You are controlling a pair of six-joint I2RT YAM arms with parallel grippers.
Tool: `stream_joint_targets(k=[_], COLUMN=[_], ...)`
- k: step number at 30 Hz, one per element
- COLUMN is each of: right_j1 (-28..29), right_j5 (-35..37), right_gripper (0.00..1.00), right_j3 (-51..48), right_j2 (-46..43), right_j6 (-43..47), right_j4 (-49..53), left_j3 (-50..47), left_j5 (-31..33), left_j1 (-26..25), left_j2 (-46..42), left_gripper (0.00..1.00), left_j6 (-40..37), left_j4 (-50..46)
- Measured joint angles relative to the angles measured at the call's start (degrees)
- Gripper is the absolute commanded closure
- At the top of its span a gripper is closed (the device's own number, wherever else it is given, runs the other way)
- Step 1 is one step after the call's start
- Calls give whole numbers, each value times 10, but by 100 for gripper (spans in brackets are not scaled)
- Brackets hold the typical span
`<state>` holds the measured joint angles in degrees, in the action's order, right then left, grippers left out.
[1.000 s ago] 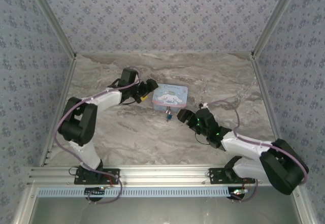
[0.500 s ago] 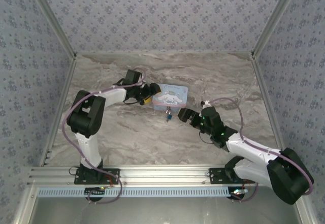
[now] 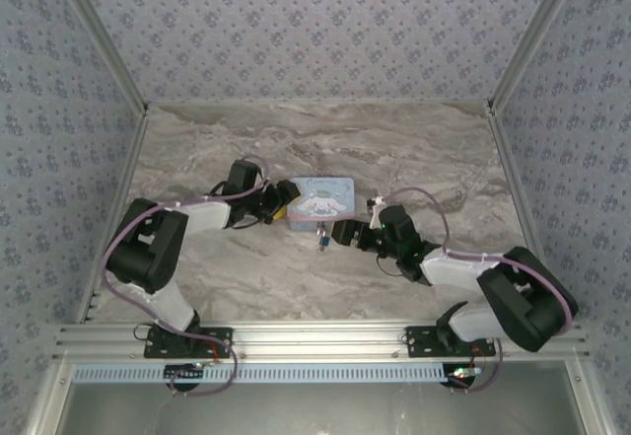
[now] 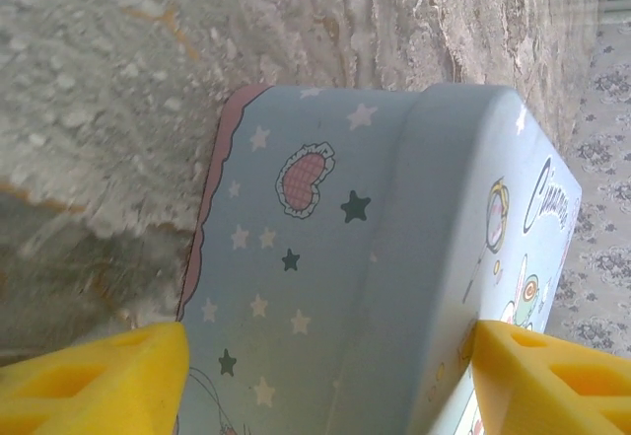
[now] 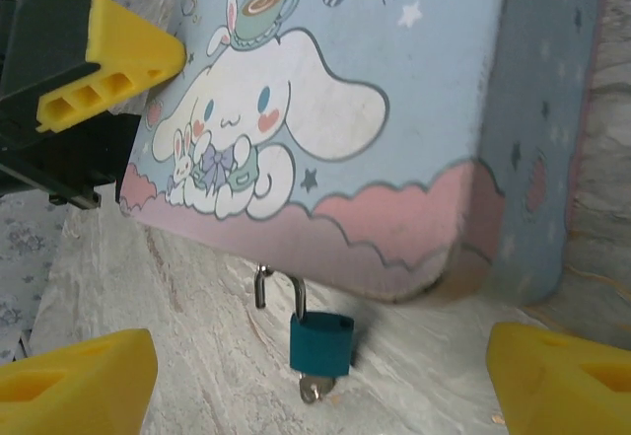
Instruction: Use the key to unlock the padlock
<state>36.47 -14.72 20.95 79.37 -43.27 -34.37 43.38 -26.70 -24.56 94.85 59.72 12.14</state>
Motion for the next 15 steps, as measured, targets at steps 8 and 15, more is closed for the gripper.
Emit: stream_joint_targets(k=[8,15], right_j1=[26,50], right_j5=[-2,3], right_gripper=[21,21], right_j3=[11,16], right_j2=[23,39], right_j6=[18,18], right_j4=[-20,-27], left_j3=[-19,-19], left_j5=[29,38], left_j1=[-8,-15], left_j2=[-24,-25], left_gripper=[27,27], left_j6=[26,39], left_j4=[0,1])
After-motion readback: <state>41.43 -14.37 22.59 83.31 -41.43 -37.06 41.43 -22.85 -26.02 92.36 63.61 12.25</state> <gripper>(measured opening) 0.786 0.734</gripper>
